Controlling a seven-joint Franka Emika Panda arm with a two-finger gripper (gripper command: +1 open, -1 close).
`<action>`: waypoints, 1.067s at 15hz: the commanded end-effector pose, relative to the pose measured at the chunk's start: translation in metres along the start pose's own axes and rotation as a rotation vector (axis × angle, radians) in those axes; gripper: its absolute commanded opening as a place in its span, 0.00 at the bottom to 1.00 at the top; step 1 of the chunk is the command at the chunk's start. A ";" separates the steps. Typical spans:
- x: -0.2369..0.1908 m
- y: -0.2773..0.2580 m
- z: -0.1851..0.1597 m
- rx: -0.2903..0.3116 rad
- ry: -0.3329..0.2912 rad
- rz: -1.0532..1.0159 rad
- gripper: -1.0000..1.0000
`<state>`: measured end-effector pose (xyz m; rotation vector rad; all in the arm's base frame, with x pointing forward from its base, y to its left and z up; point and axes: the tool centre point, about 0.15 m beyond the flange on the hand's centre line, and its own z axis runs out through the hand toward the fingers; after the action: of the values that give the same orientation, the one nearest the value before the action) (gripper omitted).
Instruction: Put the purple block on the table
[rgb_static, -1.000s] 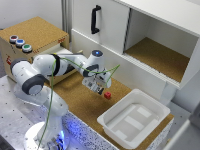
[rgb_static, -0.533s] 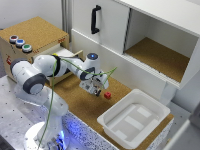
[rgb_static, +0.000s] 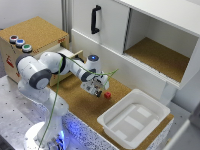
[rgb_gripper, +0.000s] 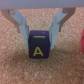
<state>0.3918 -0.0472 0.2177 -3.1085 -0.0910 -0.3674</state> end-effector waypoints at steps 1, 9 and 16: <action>0.032 -0.008 0.013 0.031 -0.043 0.022 0.00; 0.029 -0.012 0.011 -0.001 -0.084 0.011 1.00; 0.040 -0.013 -0.088 0.045 -0.034 0.088 1.00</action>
<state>0.4231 -0.0389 0.2378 -3.1185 -0.0350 -0.3900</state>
